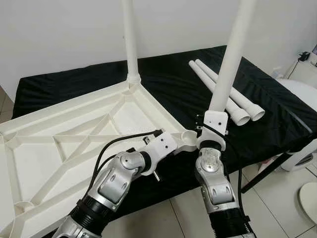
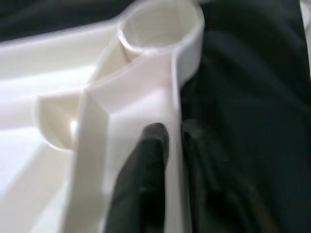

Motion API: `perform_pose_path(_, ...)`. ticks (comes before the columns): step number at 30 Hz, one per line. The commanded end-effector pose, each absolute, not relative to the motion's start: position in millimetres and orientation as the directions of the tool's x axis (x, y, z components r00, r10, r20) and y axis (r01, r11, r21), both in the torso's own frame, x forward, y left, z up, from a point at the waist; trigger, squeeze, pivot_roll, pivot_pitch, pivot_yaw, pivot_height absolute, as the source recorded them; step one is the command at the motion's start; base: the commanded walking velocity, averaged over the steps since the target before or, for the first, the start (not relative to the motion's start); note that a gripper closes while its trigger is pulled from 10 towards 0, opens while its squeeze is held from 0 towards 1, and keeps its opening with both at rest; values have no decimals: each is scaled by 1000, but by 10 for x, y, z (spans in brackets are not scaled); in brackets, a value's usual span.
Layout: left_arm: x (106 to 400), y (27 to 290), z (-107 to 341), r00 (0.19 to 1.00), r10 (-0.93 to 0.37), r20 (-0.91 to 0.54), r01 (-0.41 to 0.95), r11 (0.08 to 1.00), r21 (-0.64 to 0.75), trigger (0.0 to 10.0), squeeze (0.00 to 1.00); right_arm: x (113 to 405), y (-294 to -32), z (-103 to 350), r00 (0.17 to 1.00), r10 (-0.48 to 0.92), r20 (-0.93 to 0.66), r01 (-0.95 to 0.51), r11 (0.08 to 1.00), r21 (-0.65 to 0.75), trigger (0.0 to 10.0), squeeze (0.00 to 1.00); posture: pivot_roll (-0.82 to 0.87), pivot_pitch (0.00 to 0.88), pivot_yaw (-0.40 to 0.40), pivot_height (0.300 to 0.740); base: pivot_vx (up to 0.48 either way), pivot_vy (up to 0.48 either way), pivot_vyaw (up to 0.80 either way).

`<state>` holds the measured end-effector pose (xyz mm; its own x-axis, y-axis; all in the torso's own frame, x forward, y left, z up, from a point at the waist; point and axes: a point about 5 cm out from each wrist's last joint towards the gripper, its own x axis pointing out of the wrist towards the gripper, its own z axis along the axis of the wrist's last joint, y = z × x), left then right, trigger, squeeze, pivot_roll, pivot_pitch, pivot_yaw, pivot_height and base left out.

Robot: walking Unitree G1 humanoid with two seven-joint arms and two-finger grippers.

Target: Building children table

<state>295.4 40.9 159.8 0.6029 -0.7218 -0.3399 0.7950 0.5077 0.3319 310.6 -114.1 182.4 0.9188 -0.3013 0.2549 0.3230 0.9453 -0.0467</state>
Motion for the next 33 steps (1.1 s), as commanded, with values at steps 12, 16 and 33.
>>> perform_pose_path(12,3001,439,1843,609,-752,-252,785,528,324,10000,1000,3204,-1324,1864,923,-277,267,303,951,-61,10000,0,-95,70,7,740,0,0,0)
perform_pose_path(16,3069,464,2013,615,-765,-191,781,557,281,10000,0,3321,-1411,1941,942,-200,271,228,970,-78,10000,0,-84,54,3,740,0,0,0)
perform_pose_path(33,3474,721,2328,735,-671,-100,670,697,255,10000,0,3521,-1458,2139,935,218,280,-196,975,-105,10000,0,-71,33,4,740,0,0,0)
